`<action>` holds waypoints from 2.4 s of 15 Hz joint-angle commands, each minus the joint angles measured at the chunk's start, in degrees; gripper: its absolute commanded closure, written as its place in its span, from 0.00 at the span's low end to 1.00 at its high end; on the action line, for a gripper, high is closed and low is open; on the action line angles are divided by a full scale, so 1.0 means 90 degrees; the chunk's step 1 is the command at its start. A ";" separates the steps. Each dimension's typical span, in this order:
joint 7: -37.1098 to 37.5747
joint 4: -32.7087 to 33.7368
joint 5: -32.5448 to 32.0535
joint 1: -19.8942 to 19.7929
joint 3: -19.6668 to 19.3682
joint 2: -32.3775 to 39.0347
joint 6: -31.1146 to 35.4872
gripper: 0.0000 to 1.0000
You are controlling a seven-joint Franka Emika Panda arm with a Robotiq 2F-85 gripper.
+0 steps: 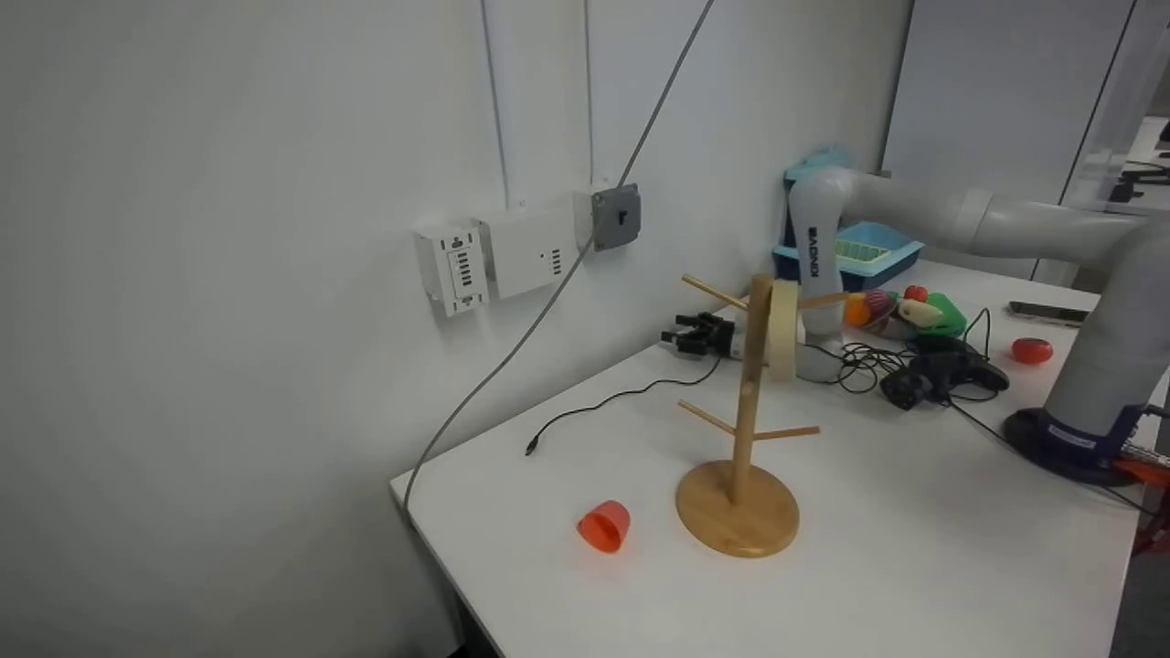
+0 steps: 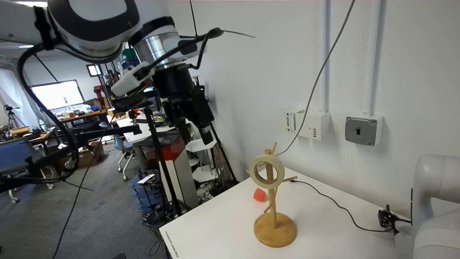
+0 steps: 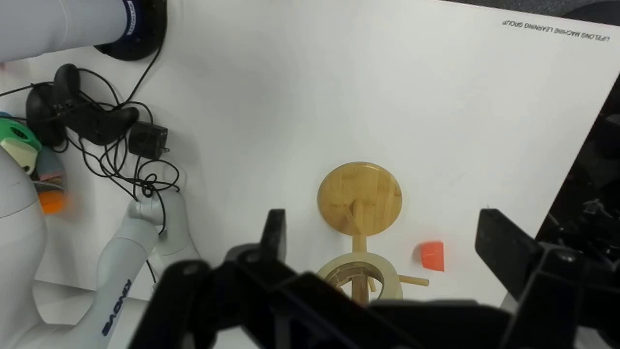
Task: Put the masking tape on the table
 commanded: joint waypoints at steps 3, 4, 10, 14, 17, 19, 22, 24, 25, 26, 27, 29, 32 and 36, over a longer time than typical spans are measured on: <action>0.0021 0.0013 -0.0023 0.0058 -0.0047 0.0004 -0.0015 0.00; 0.0022 0.0013 -0.0023 0.0058 -0.0047 0.0004 -0.0015 0.00; 0.0022 0.0013 -0.0023 0.0058 -0.0047 0.0004 -0.0015 0.00; 0.0021 0.0013 -0.0023 0.0058 -0.0047 0.0004 -0.0015 0.00; 0.0022 0.0013 -0.0023 0.0058 -0.0047 0.0004 -0.0015 0.00; 0.0124 -0.0007 0.0035 0.0055 -0.0040 0.0058 0.0010 0.00; 0.0525 -0.0067 0.0137 0.0023 0.0007 0.0133 0.0087 0.00; 0.0925 -0.0069 0.0163 0.0000 0.0072 0.0232 0.0170 0.00; 0.1181 -0.0053 0.0176 -0.0009 0.0124 0.0308 0.0200 0.00; 0.1407 -0.0045 0.0193 -0.0008 0.0171 0.0374 0.0232 0.00; 0.1657 -0.0030 0.0211 0.0002 0.0239 0.0458 0.0272 0.00; 0.2121 0.0005 0.0262 0.0026 0.0375 0.0618 0.0373 0.00; 0.2820 0.0046 0.0263 0.0020 0.0581 0.0859 0.0674 0.00; 0.3547 0.0110 0.0216 -0.0017 0.0718 0.1218 0.1145 0.00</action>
